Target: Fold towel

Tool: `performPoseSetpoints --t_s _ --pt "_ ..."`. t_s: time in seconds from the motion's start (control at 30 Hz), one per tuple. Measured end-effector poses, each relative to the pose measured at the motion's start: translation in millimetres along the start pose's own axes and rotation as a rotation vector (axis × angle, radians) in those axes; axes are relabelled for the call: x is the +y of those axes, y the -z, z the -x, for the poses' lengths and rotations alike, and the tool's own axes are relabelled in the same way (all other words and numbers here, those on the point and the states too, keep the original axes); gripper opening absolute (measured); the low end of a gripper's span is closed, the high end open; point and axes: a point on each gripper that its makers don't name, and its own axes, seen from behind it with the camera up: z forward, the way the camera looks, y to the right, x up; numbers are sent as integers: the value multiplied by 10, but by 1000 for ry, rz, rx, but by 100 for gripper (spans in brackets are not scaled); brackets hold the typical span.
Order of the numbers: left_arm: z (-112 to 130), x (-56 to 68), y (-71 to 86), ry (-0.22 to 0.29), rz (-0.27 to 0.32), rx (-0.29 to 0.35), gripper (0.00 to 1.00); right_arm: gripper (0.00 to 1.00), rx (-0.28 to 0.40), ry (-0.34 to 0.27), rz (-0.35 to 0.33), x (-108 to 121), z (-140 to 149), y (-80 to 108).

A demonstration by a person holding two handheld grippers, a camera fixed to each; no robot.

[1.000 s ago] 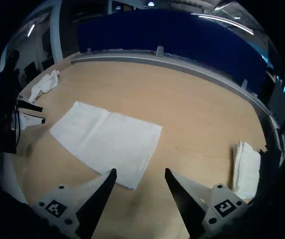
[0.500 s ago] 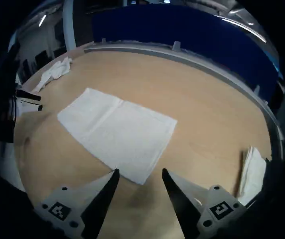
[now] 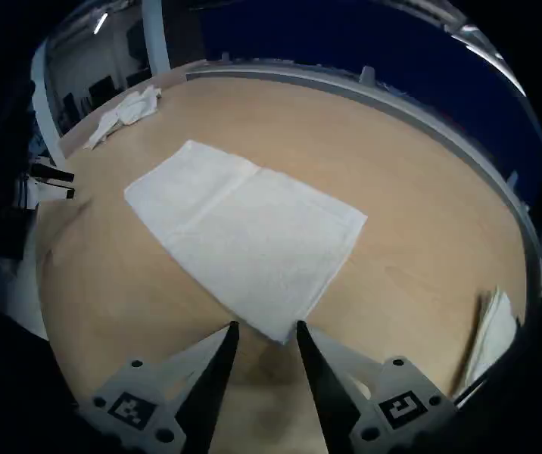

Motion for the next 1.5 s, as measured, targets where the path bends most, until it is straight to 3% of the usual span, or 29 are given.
performPoseSetpoints --t_s 0.27,0.53,0.8,1.1,1.5 --pt "60 46 21 -2 7 -5 94 28 -21 14 12 71 86 -9" --pt "52 58 24 2 11 -3 94 7 -15 17 33 139 60 -18" --pt "26 38 61 5 11 2 94 4 19 -6 28 157 -72 17" --pt "20 44 135 12 16 5 94 4 84 -23 30 132 -393 177" --pt "-174 -38 286 33 14 61 94 4 190 52 20 -108 -1104 372"
